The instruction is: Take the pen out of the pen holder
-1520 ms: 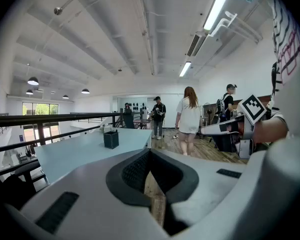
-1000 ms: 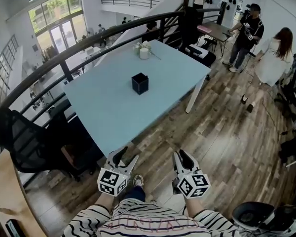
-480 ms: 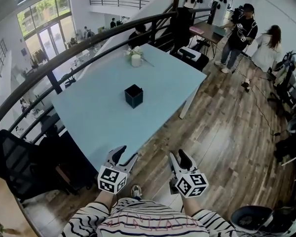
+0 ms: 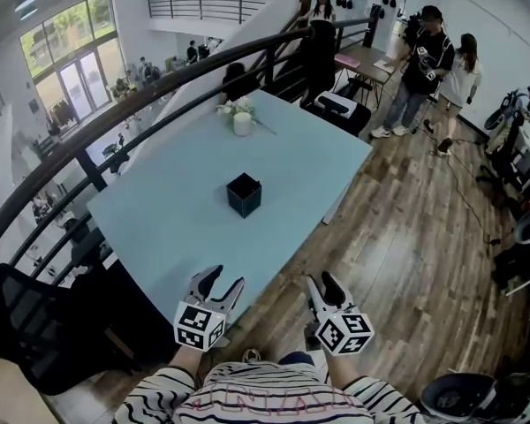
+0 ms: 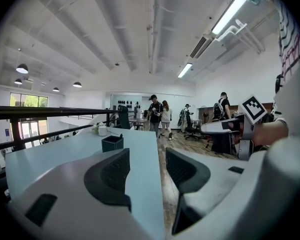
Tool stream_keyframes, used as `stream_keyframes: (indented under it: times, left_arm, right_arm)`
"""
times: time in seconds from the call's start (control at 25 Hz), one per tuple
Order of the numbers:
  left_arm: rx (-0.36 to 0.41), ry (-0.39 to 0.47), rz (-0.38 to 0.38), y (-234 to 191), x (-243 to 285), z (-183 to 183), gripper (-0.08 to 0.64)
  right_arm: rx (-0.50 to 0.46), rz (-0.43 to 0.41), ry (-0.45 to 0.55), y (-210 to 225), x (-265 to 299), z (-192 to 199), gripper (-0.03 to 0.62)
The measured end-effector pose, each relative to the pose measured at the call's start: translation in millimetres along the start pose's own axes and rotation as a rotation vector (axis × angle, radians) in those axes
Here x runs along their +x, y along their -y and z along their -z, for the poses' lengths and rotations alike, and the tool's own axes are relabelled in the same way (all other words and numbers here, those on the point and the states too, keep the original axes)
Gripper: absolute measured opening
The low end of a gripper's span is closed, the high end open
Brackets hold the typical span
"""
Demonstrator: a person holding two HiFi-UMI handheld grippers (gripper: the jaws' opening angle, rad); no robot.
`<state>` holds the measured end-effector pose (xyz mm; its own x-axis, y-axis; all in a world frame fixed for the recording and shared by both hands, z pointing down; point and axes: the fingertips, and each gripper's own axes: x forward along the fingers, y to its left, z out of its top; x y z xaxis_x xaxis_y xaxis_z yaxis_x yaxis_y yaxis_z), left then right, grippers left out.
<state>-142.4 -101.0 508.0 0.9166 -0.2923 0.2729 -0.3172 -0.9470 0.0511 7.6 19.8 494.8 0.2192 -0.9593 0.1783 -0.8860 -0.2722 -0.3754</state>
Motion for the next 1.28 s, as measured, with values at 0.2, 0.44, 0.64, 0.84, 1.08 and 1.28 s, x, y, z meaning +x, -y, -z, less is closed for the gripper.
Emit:
stream_keyframes:
  times: [0.2,0.44,0.64,0.84,1.08,1.28]
  left_arm:
    - [-0.017,-0.029,-0.019,-11,17,9,0.204]
    - [-0.04,-0.03,-0.103,-27,49,5,0.204]
    - [-0.075,-0.035,-0.187,-31,86,-4,0.204]
    - [-0.091,-0.031,-0.268,-34,125,-18,0.204]
    - [-0.099,-0.031,-0.345,-25,168,-31,0.204]
    - [-0.1,-0.034,-0.415,-19,192,-32,0.204]
  right_arm:
    - [0.007,-0.009,-0.019,15,24,-2,0.186]
    - [-0.005,-0.076,-0.05,40,68,-13,0.186]
    - [-0.025,-0.149,-0.1,70,106,-31,0.186]
    - [-0.04,-0.23,-0.124,99,140,-53,0.186]
    - [-0.052,-0.302,-0.157,139,165,-71,0.186]
    - [-0.07,-0.378,-0.192,158,180,-76,0.186]
